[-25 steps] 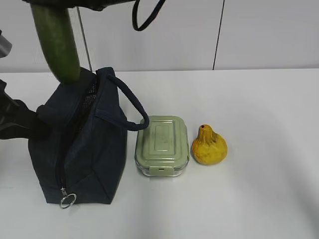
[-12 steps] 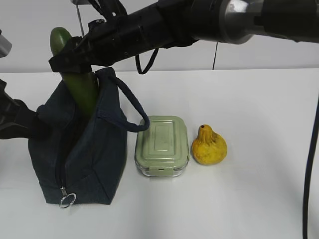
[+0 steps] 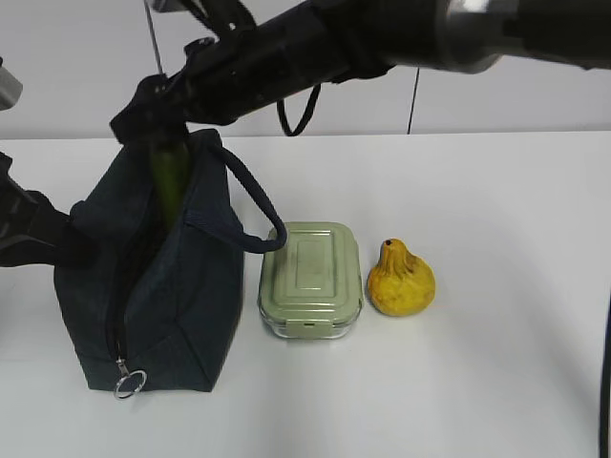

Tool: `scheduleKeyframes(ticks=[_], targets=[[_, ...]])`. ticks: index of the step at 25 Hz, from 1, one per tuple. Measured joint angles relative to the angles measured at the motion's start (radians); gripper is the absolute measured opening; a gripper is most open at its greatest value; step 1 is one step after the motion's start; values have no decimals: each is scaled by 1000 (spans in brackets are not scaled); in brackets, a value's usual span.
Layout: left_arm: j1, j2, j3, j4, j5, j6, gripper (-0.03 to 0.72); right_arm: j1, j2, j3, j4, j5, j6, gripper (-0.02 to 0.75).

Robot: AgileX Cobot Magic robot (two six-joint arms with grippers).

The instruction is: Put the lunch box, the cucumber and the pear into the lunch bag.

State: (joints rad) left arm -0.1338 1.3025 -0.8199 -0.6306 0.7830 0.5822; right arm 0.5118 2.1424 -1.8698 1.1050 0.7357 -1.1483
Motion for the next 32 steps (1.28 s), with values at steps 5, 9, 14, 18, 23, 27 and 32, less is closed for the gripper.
scheduleKeyframes(ticks=[5,9,14,18,23,27,32], targets=[[0,0,0,1,0,0,3,-123,-79,0,-209,65,264,581],[0,1,0,3,0,0,3,-214,-95,0,-500,225,555,574],[0,1,0,3,-2,0,3,-221,-95,0,-805,411,787,570],[0,1,0,3,-3,0,3,-221,-95,0,-935,483,893,525],[0,1,0,3,-4,0,3,-219,-95,0,-969,489,918,491],[0,1,0,3,-4,1,3,-192,-93,72,-974,489,929,486],[0,1,0,3,-4,1,3,-153,-90,165,-1002,489,948,486]])
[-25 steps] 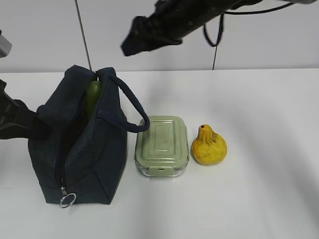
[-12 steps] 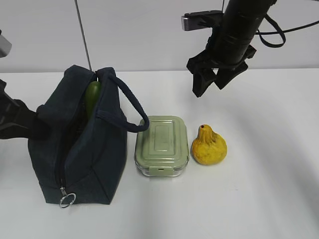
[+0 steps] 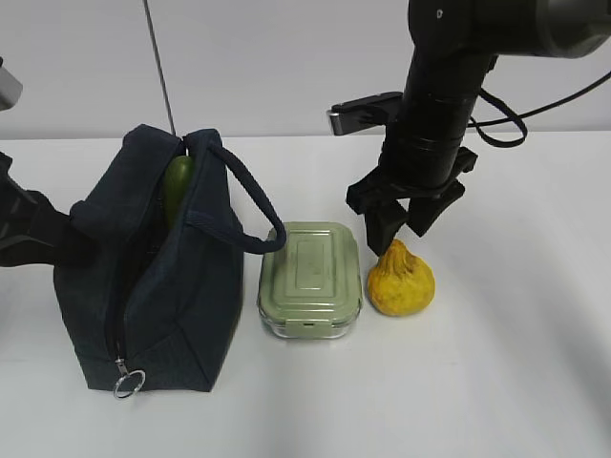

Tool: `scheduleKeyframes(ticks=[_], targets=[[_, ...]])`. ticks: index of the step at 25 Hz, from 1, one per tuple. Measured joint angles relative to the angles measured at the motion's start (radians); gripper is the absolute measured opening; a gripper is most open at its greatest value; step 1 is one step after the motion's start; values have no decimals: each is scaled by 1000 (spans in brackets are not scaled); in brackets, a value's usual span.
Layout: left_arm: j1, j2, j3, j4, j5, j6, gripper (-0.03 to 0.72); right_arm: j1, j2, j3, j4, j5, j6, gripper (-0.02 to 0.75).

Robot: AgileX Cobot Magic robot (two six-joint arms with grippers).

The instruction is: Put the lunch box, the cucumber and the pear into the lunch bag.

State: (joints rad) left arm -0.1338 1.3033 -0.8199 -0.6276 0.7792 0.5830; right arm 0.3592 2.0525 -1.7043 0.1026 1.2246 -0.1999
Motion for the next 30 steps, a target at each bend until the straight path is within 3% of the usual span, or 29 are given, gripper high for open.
scheduleKeyframes(ticks=[9,10,15,22,25,30], targets=[[0,0,0,0,-2,0,3,0,67,7,-2,-4,7,480],[0,0,0,0,-2,0,3,0,72,7,-4,-4,7,462],[0,0,0,0,-3,0,3,0,74,5,-17,-10,5,209],[0,0,0,1,-3,0,3,0,-51,11,-5,-9,-1,179],[0,0,0,1,-3,0,3,0,-170,11,96,-18,-58,179],[0,0,0,1,-3,0,3,0,-281,11,518,-77,-327,178]])
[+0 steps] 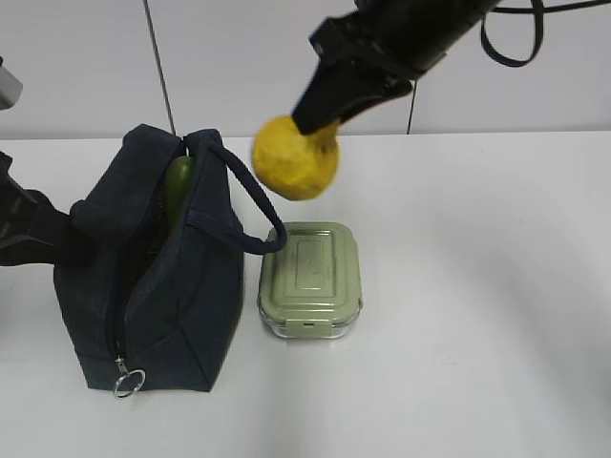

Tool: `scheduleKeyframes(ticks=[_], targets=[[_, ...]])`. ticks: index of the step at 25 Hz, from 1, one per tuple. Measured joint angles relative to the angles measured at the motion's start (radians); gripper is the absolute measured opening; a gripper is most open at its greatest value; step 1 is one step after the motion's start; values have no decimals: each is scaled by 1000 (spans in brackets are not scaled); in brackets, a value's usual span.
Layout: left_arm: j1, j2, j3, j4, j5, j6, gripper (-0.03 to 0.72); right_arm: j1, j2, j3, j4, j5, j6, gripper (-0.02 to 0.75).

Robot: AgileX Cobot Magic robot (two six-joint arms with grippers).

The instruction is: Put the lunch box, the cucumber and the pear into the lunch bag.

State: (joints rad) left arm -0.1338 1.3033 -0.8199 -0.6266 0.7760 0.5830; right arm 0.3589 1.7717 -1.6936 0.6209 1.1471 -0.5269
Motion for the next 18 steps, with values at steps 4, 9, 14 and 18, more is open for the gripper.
scheduleKeyframes(ticks=[4,9,14,18], targets=[[0,0,0,0,0,0,3,24,-3,0,233,-60,-196,176],[0,0,0,0,0,0,3,103,23,0,310,-169,-312,176],[0,0,0,0,0,0,3,152,107,0,320,-234,-367,176],[0,0,0,0,1,0,2,153,181,0,318,-259,-382,176]])
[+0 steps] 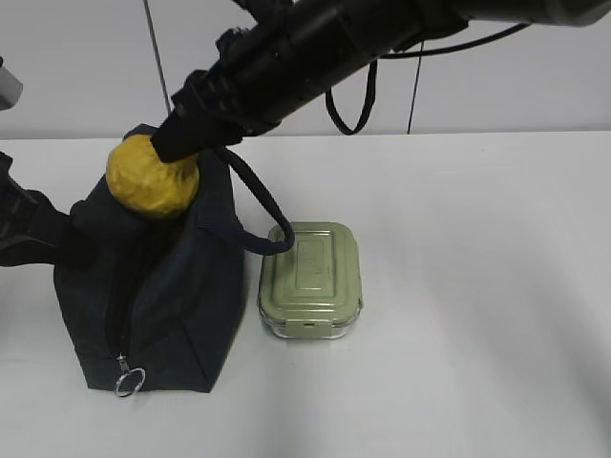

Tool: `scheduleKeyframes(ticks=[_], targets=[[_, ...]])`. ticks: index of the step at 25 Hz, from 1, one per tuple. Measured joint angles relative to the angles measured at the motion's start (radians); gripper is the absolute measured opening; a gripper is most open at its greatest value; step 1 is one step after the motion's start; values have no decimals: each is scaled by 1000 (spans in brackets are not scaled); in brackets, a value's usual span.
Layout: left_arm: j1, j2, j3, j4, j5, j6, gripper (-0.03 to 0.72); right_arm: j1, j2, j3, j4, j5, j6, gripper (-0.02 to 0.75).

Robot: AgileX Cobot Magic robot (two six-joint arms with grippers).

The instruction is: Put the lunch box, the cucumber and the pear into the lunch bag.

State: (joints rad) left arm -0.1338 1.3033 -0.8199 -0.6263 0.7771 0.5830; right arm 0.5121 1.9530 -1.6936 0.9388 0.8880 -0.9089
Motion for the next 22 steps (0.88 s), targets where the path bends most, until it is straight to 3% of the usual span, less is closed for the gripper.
scheduleKeyframes(ticks=[7,9,12,14,18,22], targets=[[0,0,0,1,1,0,2,4,63,0,-94,-6,4,195],[0,0,0,1,0,0,2,8,65,0,-100,0,0,276],[0,0,0,1,0,0,2,15,65,-32,-100,19,2,508],[0,0,0,1,0,0,2,15,65,-80,-107,35,32,583],[0,0,0,5,-1,0,2,3,30,-147,-269,45,189,571],[0,0,0,5,-1,0,2,-61,2,-155,-458,93,409,531]])
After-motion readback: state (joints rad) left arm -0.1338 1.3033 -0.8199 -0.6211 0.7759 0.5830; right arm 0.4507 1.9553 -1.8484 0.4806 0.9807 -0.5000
